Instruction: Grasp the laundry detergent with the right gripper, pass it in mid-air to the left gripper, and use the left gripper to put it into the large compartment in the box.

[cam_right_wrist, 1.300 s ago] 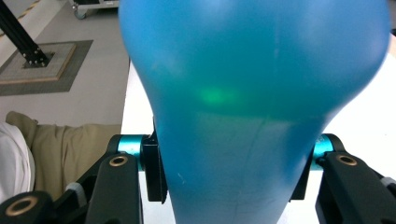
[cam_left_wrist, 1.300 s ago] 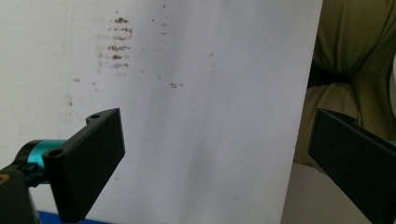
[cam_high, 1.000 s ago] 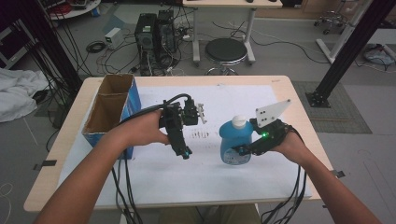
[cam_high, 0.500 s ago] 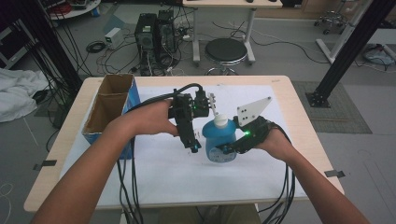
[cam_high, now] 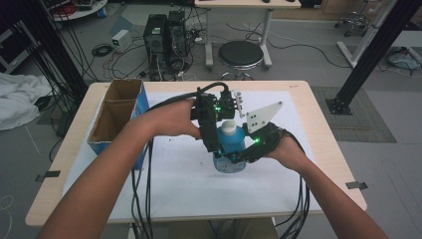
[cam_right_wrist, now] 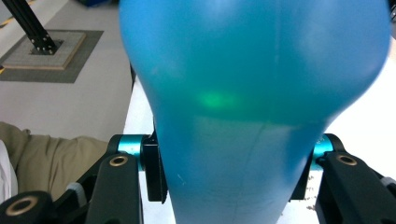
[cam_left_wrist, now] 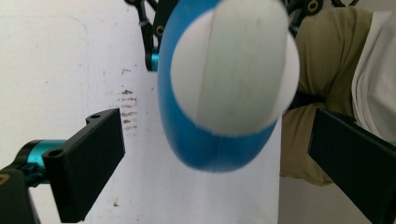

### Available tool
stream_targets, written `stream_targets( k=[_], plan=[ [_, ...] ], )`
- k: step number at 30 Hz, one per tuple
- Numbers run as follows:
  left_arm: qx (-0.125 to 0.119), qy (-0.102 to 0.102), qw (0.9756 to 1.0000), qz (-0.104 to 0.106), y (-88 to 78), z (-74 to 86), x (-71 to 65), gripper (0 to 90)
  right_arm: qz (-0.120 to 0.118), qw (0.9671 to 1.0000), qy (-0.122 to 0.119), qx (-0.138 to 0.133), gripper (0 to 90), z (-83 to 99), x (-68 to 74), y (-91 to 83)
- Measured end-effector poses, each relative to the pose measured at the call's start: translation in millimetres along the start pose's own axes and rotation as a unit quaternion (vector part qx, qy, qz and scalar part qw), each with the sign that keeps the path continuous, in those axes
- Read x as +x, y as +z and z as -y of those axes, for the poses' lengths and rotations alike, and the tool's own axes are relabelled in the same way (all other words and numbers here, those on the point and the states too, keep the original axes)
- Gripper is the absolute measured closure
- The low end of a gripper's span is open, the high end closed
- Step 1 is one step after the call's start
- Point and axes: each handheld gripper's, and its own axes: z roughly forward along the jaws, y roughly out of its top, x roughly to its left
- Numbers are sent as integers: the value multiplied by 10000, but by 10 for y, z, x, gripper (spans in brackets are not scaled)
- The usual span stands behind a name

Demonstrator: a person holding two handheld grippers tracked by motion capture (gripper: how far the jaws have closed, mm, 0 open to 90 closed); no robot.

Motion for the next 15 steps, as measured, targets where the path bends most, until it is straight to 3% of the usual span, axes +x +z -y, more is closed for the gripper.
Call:
stream_targets(
  k=[15],
  plan=[
    [156,110,9998,44,59,-114,42,39,-33,10000,76,-41,459,-92,-15,43]
  ],
)
